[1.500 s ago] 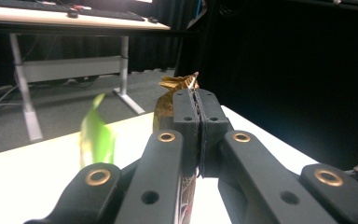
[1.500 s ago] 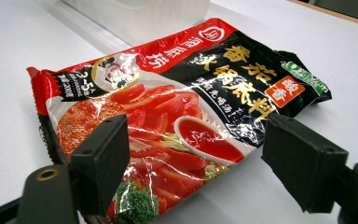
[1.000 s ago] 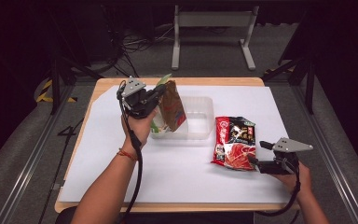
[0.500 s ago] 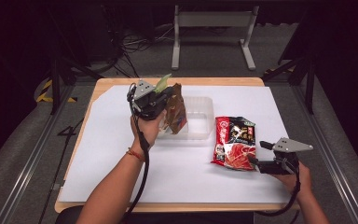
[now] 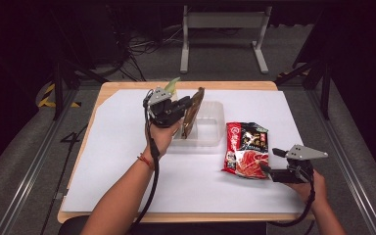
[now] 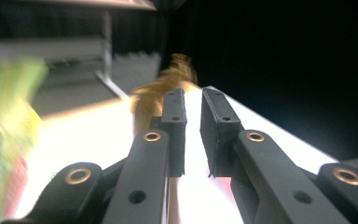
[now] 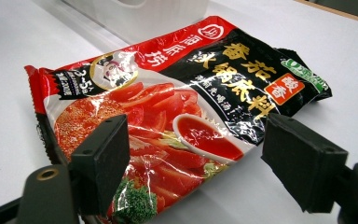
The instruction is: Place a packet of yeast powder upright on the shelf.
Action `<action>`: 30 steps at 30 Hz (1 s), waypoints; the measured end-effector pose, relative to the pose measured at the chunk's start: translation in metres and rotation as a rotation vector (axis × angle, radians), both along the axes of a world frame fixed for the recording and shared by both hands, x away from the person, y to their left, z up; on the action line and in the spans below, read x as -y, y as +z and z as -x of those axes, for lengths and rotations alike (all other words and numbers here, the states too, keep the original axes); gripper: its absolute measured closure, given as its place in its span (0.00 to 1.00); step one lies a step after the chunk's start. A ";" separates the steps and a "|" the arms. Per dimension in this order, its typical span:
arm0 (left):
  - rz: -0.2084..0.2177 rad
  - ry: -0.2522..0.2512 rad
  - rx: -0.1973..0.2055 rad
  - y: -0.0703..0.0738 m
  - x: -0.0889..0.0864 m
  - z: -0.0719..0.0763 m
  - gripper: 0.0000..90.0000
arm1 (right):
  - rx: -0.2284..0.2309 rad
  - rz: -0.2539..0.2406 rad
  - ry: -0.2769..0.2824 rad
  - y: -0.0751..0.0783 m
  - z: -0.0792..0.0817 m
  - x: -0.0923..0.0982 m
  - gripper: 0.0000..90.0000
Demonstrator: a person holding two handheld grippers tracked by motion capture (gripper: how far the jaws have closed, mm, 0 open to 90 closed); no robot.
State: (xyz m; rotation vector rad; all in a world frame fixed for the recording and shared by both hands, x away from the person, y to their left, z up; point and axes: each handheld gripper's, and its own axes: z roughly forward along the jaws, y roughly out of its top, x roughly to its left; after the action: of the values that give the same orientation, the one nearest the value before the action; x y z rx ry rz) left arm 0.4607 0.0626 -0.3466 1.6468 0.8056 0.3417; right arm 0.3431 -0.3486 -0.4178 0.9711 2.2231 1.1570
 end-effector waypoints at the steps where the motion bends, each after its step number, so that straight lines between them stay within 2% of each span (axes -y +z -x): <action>1: -0.014 -0.008 -0.001 -0.005 -0.001 0.000 0.95 | 0.002 0.002 0.002 0.000 0.000 0.000 0.27; 2: -0.030 -0.004 -0.001 -0.009 -0.002 0.000 0.95 | 0.003 0.003 0.002 0.000 0.000 0.000 0.27; 5: -0.024 -0.039 -0.025 -0.019 -0.004 -0.001 0.94 | -0.002 0.001 -0.001 -0.001 0.000 0.000 0.27; 7: -0.062 -0.064 -0.015 -0.025 -0.003 0.001 0.89 | -0.003 0.004 0.000 -0.001 0.000 -0.001 0.27; 10: -0.119 -0.097 -0.006 -0.032 -0.003 0.005 0.88 | 0.000 0.004 0.000 -0.001 0.000 0.000 0.27; 12: -0.132 -0.117 -0.018 -0.036 -0.004 0.006 0.88 | -0.004 0.002 -0.004 -0.001 0.000 0.001 0.27; 13: -0.136 -0.136 -0.038 -0.039 -0.004 0.007 0.88 | -0.005 0.001 -0.004 -0.001 0.000 0.001 0.27; 16: -0.209 -0.142 -0.049 -0.045 -0.002 0.008 0.85 | -0.002 0.006 0.001 -0.001 0.000 0.000 0.27; 18: -0.233 -0.151 -0.057 -0.049 -0.001 0.008 0.86 | -0.002 0.011 0.000 -0.001 0.000 -0.001 0.27; 21: -0.249 -0.160 -0.069 -0.053 0.000 0.007 0.88 | -0.002 0.011 0.001 -0.001 0.000 -0.001 0.27; 22: -0.267 -0.160 -0.067 -0.054 0.001 0.006 0.88 | -0.001 0.010 0.000 -0.001 0.000 -0.001 0.27; 25: -0.304 -0.162 -0.102 -0.061 0.007 0.005 0.92 | -0.002 0.008 -0.001 -0.001 0.000 0.000 0.27; 30: -0.328 -0.154 -0.098 -0.066 0.008 0.003 0.93 | -0.002 0.009 -0.002 -0.001 0.000 0.000 0.26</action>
State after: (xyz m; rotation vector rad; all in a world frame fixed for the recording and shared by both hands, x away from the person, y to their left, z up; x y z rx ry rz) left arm 0.4572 0.0542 -0.4127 2.0333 0.7163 0.2967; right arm 0.3432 -0.3486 -0.4190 0.9710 2.2260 1.1440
